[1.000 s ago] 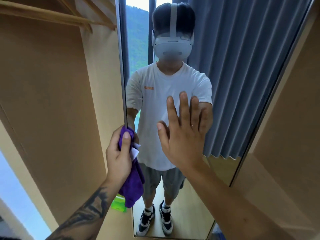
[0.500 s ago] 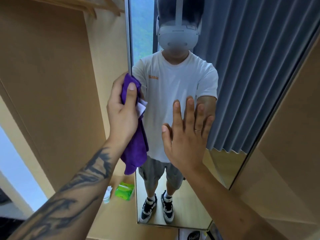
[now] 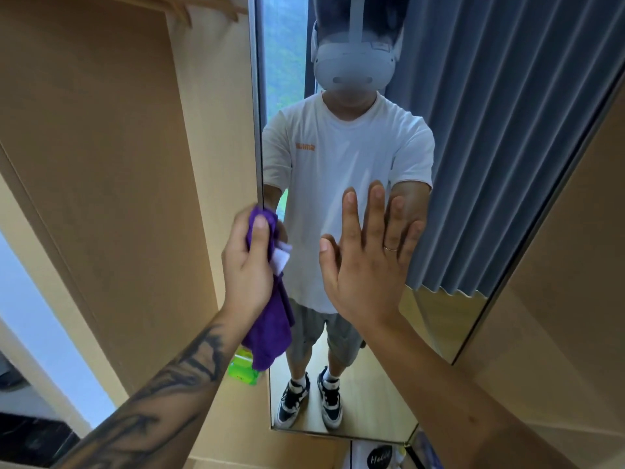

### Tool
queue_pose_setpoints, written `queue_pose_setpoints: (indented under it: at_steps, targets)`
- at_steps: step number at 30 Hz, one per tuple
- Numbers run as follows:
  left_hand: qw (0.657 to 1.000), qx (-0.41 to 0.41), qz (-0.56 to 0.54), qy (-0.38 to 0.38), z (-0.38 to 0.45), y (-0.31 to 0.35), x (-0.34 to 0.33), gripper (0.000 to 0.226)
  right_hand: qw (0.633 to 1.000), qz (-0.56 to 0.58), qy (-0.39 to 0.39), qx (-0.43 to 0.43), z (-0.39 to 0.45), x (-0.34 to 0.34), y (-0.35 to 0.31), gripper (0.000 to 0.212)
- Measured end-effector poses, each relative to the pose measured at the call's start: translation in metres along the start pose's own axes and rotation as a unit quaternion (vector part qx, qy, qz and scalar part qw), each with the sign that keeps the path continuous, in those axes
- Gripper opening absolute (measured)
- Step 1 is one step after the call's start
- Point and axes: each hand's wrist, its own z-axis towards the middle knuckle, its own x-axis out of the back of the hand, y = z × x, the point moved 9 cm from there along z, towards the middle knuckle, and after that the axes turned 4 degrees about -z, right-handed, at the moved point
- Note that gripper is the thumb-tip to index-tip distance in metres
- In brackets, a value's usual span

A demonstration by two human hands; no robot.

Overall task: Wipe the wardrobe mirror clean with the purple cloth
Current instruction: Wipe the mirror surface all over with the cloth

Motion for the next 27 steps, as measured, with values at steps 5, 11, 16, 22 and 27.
queue_pose_setpoints:
  at_steps: [5,11,16,22,27]
  targets:
    - [0.998,-0.061,-0.028,0.003,0.044,0.052,-0.015,0.027,1.0,0.003,0.007,-0.002,0.0,0.0,0.0,0.071]
    - [1.0,-0.005,0.001,0.015,0.0,-0.003,-0.001,0.029,1.0,0.003,0.01,-0.004,0.001,0.002,0.0,0.07]
    - [0.998,0.065,-0.01,0.003,-0.037,-0.051,0.01,0.035,1.0,-0.003,0.015,0.003,0.0,0.003,0.0,0.071]
    - [0.999,0.018,-0.032,0.016,0.01,0.009,-0.004,0.033,1.0,0.0,0.013,0.003,0.0,-0.002,0.001,0.074]
    - [0.997,-0.034,-0.061,0.026,0.043,0.052,-0.014,0.032,1.0,0.006,0.013,0.004,-0.001,-0.005,0.004,0.075]
